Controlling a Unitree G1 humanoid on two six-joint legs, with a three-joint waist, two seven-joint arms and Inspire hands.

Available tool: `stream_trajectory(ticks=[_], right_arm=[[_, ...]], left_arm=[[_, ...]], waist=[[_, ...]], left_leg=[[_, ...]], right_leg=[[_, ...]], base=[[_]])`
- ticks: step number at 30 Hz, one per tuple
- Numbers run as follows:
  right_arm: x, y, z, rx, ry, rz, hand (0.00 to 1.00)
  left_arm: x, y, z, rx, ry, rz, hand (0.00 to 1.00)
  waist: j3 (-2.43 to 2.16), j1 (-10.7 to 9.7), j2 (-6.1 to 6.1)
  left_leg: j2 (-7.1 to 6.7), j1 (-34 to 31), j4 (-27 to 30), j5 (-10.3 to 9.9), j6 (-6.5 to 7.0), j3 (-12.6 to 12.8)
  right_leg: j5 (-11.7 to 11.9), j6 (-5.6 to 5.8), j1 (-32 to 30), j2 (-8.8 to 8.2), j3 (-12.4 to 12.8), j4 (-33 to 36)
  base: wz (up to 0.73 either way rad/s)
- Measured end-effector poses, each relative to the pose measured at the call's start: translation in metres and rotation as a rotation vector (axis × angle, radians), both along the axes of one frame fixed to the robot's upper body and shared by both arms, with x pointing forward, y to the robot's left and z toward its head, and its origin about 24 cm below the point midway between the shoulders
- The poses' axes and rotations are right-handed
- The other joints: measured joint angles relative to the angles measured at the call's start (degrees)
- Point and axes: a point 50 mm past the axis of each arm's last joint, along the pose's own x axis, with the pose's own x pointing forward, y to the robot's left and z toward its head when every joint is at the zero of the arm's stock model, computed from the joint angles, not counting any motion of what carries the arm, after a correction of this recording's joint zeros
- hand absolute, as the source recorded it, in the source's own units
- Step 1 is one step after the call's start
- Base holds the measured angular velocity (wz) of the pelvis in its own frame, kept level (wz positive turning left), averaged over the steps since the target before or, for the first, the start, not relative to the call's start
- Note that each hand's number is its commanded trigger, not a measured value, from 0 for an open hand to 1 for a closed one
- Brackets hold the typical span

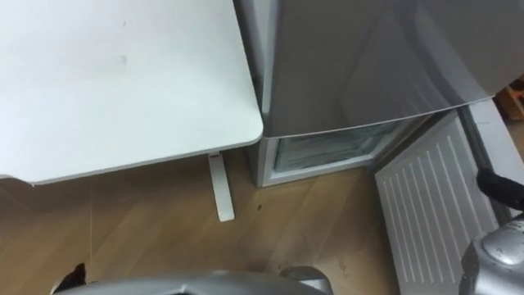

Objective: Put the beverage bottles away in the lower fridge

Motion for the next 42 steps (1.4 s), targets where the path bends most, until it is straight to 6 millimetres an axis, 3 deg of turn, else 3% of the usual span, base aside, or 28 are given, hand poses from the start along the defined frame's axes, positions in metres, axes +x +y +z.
stream_trajectory(ticks=[9,17,20,25,30,42], right_arm=[[-0.017,-0.014,-0.014,0.066,0.063,-0.063,0.0],[-0.023,-0.037,-0.028,0.201,0.21,-0.023,0.0],[-0.029,-0.041,-0.035,0.266,0.246,-0.028,0.0],[-0.036,-0.049,-0.039,0.354,0.273,-0.06,0.0],[-0.041,-0.058,-0.035,0.42,0.255,-0.086,0.0],[-0.043,-0.059,-0.036,0.442,0.258,-0.099,0.0]], left_arm=[[-0.001,0.007,0.003,0.032,0.016,-0.044,0.0],[-0.007,0.013,0.004,0.019,0.044,-0.039,0.0],[-0.011,0.015,0.004,0.01,0.059,-0.036,0.0],[-0.017,0.021,0.005,0.007,0.098,-0.048,0.0],[-0.023,0.025,0.006,0.01,0.112,-0.013,0.0],[-0.022,0.034,0.01,0.023,0.112,-0.024,0.0]], waist=[[0.08,0.13,-0.41],[0.07,0.27,-2.72],[-0.06,0.36,-2.84],[-0.2,0.34,-2.14],[0.1,0.53,-1.2],[0.08,1.37,-1.44]], left_leg=[[-0.01,0.52,-0.4,0.01,-0.01,0.25],[0.0,0.23,-0.3,0.04,-0.02,0.07],[0.0,0.06,0.0,0.03,-0.02,-0.36],[0.03,-0.82,0.78,0.02,-0.01,-1.29],[0.08,-0.88,1.07,0.02,-0.01,-1.82],[0.09,-1.17,1.49,0.02,-0.02,-3.14]], right_leg=[[0.0,0.0,0.13,0.09,0.44,-0.04],[0.02,-0.02,0.01,0.12,0.39,-0.05],[0.05,-0.03,0.02,0.12,0.3,-0.11],[0.1,-0.09,0.02,0.1,-0.39,-0.1],[0.1,-0.1,0.79,0.1,-1.14,-0.06],[0.19,-0.24,1.01,0.12,-2.41,-0.06]], base=[[-0.02],[0.0],[0.02],[0.08],[0.07],[0.04]])
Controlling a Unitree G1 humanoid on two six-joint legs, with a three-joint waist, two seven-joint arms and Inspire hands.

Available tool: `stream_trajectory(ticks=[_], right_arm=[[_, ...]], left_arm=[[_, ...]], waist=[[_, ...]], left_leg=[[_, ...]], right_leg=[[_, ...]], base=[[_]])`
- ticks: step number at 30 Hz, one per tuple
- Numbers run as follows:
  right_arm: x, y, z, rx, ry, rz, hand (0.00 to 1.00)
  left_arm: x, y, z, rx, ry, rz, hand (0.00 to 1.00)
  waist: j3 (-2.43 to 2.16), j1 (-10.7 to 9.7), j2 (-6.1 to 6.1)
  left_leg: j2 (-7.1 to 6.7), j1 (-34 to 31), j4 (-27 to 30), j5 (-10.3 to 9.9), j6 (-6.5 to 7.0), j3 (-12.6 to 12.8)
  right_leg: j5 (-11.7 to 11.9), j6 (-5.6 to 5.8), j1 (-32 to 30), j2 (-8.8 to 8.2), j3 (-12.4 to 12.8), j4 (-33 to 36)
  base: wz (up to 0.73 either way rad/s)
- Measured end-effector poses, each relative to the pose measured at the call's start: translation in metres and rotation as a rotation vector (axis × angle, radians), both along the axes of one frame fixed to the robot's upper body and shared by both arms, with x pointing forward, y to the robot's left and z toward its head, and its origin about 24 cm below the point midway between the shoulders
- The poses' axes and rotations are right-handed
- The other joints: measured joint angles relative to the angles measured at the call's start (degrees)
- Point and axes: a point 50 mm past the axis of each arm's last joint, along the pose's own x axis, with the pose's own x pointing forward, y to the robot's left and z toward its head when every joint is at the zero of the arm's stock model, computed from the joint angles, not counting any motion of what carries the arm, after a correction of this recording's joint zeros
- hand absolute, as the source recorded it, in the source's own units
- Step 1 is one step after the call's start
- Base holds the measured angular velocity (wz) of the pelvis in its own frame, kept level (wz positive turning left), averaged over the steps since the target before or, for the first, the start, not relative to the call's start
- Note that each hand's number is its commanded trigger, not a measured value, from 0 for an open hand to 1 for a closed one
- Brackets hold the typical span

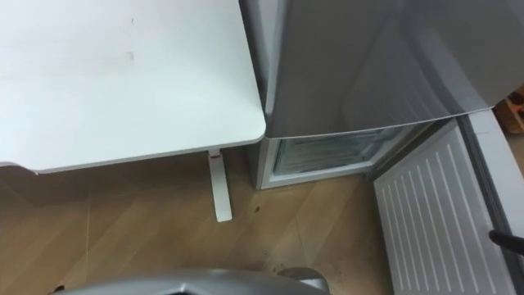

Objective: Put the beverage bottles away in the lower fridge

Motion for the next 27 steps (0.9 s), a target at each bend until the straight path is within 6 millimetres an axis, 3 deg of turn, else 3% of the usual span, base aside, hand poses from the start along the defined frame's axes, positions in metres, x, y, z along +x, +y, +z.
stream_trajectory(ticks=[6,27], right_arm=[[-0.001,-0.002,0.001,0.014,-0.002,-0.002,0.0],[0.011,-0.019,0.022,-0.05,-0.054,-0.098,0.0]], left_arm=[[0.003,0.01,0.005,0.019,-0.008,-0.012,0.0],[0.007,0.011,0.006,0.023,-0.005,-0.004,0.0]], waist=[[-0.04,0.01,-0.03],[-0.24,0.08,-0.04]], left_leg=[[0.0,0.0,0.13,0.0,0.0,-0.41],[0.0,-0.25,0.31,0.03,-0.04,-1.33]], right_leg=[[0.0,0.0,0.07,0.0,-0.48,-0.01],[0.11,-0.16,0.19,0.15,-1.23,-0.08]], base=[[0.02],[0.02]])
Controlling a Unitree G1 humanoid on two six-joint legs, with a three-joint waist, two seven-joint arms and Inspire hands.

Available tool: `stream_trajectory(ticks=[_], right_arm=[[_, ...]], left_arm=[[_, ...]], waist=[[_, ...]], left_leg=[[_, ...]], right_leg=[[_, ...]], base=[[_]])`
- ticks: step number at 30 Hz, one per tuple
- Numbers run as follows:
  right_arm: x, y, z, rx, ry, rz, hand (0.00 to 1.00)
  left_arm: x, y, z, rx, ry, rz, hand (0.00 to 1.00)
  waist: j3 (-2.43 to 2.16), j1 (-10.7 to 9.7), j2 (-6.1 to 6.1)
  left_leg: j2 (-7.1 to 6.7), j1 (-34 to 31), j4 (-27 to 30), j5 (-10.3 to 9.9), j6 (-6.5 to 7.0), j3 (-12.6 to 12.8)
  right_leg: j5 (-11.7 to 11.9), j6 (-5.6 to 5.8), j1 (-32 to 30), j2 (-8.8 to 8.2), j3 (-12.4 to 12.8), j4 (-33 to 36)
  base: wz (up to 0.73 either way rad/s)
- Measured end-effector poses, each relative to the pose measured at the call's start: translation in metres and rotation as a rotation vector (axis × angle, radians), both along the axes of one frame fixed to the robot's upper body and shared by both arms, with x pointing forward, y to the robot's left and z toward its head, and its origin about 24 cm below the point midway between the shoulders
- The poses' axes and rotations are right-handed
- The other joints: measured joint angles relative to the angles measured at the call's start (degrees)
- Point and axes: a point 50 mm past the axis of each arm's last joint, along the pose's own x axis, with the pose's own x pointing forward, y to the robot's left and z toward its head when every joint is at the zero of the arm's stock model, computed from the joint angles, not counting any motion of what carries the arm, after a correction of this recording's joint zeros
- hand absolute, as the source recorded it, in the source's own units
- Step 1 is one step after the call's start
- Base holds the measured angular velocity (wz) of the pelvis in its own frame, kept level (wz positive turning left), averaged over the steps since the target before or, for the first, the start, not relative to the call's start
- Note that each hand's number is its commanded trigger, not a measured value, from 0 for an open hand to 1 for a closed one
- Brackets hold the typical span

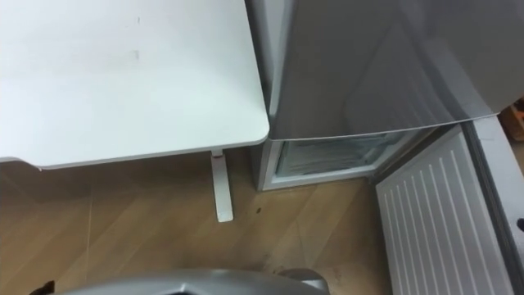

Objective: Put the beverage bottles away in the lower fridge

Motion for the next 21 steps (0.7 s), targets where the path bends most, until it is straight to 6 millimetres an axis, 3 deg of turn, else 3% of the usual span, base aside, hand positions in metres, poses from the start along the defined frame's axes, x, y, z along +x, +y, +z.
stream_trajectory(ticks=[14,21], right_arm=[[-0.003,-0.003,0.002,0.002,-0.035,-0.052,0.0],[-0.029,0.004,-0.012,0.085,-0.017,-0.178,0.0]], left_arm=[[-0.001,0.0,0.0,0.0,0.002,0.001,0.0],[-0.005,0.007,0.003,0.019,0.0,0.045,0.0]], waist=[[0.07,-0.51,0.37],[-0.29,-1.06,0.8]], left_leg=[[0.01,-0.32,-0.26,0.0,-0.01,-0.15],[-0.02,-0.51,0.31,0.06,-0.11,-1.53]], right_leg=[[0.03,-0.04,0.45,0.0,-0.28,-0.01],[0.08,-0.13,0.75,0.06,-1.5,-0.93]], base=[[0.01],[0.09]])
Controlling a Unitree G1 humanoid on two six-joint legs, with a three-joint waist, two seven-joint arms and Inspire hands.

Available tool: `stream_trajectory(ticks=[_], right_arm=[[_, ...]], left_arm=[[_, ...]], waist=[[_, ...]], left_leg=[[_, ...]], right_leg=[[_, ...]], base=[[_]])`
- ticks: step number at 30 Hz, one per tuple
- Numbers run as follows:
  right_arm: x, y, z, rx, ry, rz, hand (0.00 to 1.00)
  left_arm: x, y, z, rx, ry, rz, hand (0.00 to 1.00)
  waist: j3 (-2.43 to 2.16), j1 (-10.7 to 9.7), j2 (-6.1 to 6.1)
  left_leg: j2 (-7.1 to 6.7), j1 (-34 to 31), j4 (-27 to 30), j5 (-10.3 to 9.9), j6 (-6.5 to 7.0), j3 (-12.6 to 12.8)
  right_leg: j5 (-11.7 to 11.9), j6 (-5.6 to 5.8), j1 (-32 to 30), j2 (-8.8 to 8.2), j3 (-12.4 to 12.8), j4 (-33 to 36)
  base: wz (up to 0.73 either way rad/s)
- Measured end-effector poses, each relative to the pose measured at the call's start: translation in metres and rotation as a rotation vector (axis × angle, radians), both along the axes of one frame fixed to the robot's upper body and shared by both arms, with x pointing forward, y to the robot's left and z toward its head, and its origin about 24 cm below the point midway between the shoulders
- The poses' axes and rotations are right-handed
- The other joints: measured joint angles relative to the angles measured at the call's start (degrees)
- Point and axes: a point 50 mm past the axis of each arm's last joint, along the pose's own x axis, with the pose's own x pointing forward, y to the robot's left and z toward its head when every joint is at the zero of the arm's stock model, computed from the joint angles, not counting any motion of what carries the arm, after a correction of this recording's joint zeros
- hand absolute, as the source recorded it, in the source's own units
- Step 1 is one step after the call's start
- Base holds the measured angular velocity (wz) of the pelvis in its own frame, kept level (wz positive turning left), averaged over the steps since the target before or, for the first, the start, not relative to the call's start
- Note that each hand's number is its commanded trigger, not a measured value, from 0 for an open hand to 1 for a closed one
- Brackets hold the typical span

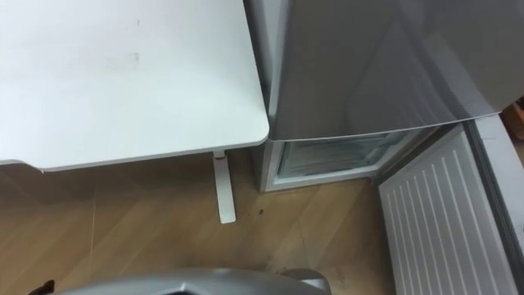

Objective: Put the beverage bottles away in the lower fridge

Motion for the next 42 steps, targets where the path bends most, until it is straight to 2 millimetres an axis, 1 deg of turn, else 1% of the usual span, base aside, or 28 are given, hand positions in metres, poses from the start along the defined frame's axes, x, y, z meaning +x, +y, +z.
stream_trajectory(ticks=[3,10,14,16,21,23,25,27,28,29,30,31,32,33,34,35,36,37,38,39,40,42], right_arm=[[-0.003,-0.004,0.004,-0.008,0.0,-0.018,0.0],[-0.01,-0.005,0.003,0.004,-0.03,-0.072,0.0],[-0.017,-0.005,0.003,0.004,-0.019,-0.083,0.0],[-0.019,-0.005,0.002,0.004,-0.012,-0.08,0.0],[-0.019,-0.003,0.0,0.014,0.023,-0.004,0.0],[-0.011,0.004,-0.006,0.025,0.035,0.061,0.0],[-0.013,0.009,-0.01,0.025,0.101,0.132,0.0],[-0.013,0.014,-0.014,0.023,0.128,0.192,0.0],[-0.011,0.018,-0.017,0.022,0.143,0.246,0.0],[-0.011,0.025,-0.021,0.019,0.164,0.306,0.0],[-0.007,0.031,-0.023,0.012,0.176,0.368,0.0],[-0.006,0.034,-0.023,0.01,0.178,0.395,0.0],[-0.004,0.045,-0.026,0.009,0.167,0.464,0.0],[0.003,0.055,-0.025,-0.002,0.14,0.535,0.0],[0.007,0.062,-0.024,-0.002,0.112,0.56,0.0],[0.014,0.076,-0.022,-0.003,0.058,0.62,0.0],[0.021,0.092,-0.02,-0.003,0.01,0.687,0.0],[0.024,0.099,-0.02,0.0,-0.013,0.714,0.0],[0.028,0.112,-0.017,0.011,-0.066,0.757,0.0],[0.035,0.126,-0.013,0.021,-0.121,0.805,0.0],[0.039,0.132,-0.011,0.027,-0.148,0.83,0.0],[0.052,0.155,-0.008,0.088,-0.273,0.921,0.0]], left_arm=[[-0.003,0.003,0.001,0.007,0.005,0.026,0.0],[-0.004,0.004,0.002,0.006,0.006,0.034,0.0],[-0.005,0.002,0.0,-0.024,0.023,0.042,0.0],[-0.006,0.002,-0.001,-0.035,0.025,0.042,0.0],[-0.006,0.0,-0.001,-0.048,0.028,0.029,0.0],[-0.002,-0.002,-0.003,-0.068,0.032,0.0,0.0],[0.007,-0.005,-0.005,-0.081,0.035,-0.033,0.0],[0.01,-0.009,-0.008,-0.094,0.046,-0.058,0.0],[0.013,-0.011,-0.009,-0.099,0.049,-0.077,0.0],[0.017,-0.013,-0.01,-0.105,0.052,-0.093,0.0],[0.018,-0.015,-0.011,-0.11,0.055,-0.109,0.0],[0.02,-0.016,-0.012,-0.114,0.057,-0.121,0.0],[0.025,-0.02,-0.013,-0.121,0.057,-0.15,0.0],[0.03,-0.023,-0.014,-0.127,0.055,-0.172,0.0],[0.03,-0.025,-0.015,-0.132,0.058,-0.175,0.0],[0.034,-0.028,-0.016,-0.139,0.061,-0.192,0.0],[0.04,-0.031,-0.017,-0.142,0.061,-0.222,0.0],[0.043,-0.033,-0.018,-0.143,0.06,-0.24,0.0],[0.046,-0.037,-0.018,-0.147,0.059,-0.27,0.0],[0.047,-0.04,-0.019,-0.153,0.067,-0.297,0.0],[0.047,-0.042,-0.02,-0.155,0.075,-0.308,0.0],[0.04,-0.045,-0.022,-0.157,0.11,-0.315,0.0]], waist=[[0.03,-0.12,0.14],[0.2,-0.04,0.48],[-0.05,0.08,1.03],[-0.01,0.15,1.11],[0.13,1.32,1.22],[0.19,2.23,1.23],[0.32,3.28,1.16],[0.37,3.45,1.09],[0.41,3.69,1.05],[0.41,4.76,1.07],[0.51,5.13,0.93],[0.51,5.19,0.93],[0.51,5.88,1.18],[0.55,6.44,1.24],[0.58,6.45,1.33],[0.74,6.44,1.66],[0.74,6.43,1.82],[0.74,6.45,1.9],[0.74,6.44,2.01],[0.73,6.45,2.22],[0.73,6.45,2.32],[0.7,6.45,2.71]], left_leg=[[0.0,-0.06,0.08,0.01,-0.02,-0.2],[0.01,-0.4,0.0,0.04,-0.06,-0.47],[0.16,-1.19,0.91,0.0,-0.11,-0.79],[0.21,-1.48,1.21,0.0,-0.12,-0.93],[0.41,-1.59,0.94,-0.09,-0.24,-1.07],[0.8,-1.58,0.86,0.01,-0.41,-0.75],[0.99,-1.81,0.91,0.08,-0.54,-0.67],[1.21,-2.51,1.1,0.15,-0.64,-0.64],[1.43,-2.55,1.06,0.17,-0.72,-0.28],[1.98,-2.54,1.02,0.08,-0.91,0.67],[2.25,-2.55,0.99,0.08,-1.0,1.32],[2.37,-2.61,1.03,0.04,-1.05,1.57],[2.82,-2.76,1.15,-0.06,-1.22,2.37],[3.25,-2.83,1.19,-0.14,-1.35,3.36],[3.44,-2.86,1.2,-0.13,-1.37,3.73],[3.93,-2.91,1.58,-0.22,-1.54,4.18],[4.22,-2.86,1.7,-0.23,-1.59,4.5],[4.32,-2.83,1.71,-0.21,-1.63,4.62],[4.4,-2.78,1.71,-0.2,-1.68,4.8],[4.47,-2.79,1.67,-0.32,-2.02,4.91],[4.49,-2.82,1.67,-0.31,-2.06,4.89],[4.62,-2.72,1.65,-0.28,-2.08,4.73]], right_leg=[[0.0,0.0,0.02,0.04,-0.05,-0.04],[0.04,-0.07,0.1,0.11,-0.17,-0.02],[0.15,-0.24,0.15,0.27,-0.28,0.0],[0.19,-0.31,0.04,0.31,-0.5,-0.02],[0.33,-0.47,-0.18,0.52,-0.62,-0.09],[0.63,-0.7,-0.16,0.84,-0.37,-0.09],[0.74,-0.87,-0.8,1.01,-0.31,-0.02],[0.93,-1.06,-1.12,1.2,-0.24,-0.01],[1.1,-1.17,-1.36,1.42,0.08,-0.03],[1.53,-1.35,-1.92,1.77,0.33,-0.05],[1.71,-1.52,-2.22,1.99,0.8,-0.11],[1.77,-1.58,-2.4,2.07,0.97,-0.07],[2.25,-1.64,-3.03,2.48,1.75,-0.03],[2.65,-1.93,-3.58,2.79,1.77,-0.11],[2.89,-2.0,-3.75,2.89,1.78,-0.13],[3.34,-2.26,-3.88,3.27,1.63,-0.18],[3.66,-2.37,-3.95,3.51,1.6,-0.25],[3.81,-2.42,-4.0,3.6,1.7,-0.26],[3.93,-2.51,-4.09,3.74,2.05,-0.27],[4.07,-2.6,-4.32,3.85,2.31,-0.2],[4.18,-2.65,-4.51,3.91,2.44,-0.15],[5.01,-2.95,-4.96,4.38,2.91,-0.2]], base=[[0.02],[0.01],[0.03],[0.05],[0.0],[-0.1],[-0.07],[-0.06],[-0.28],[-0.41],[-0.4],[-0.37],[-0.45],[-0.48],[-0.44],[-0.3],[-0.25],[-0.17],[-0.15],[-0.17],[-0.24],[-0.27]])
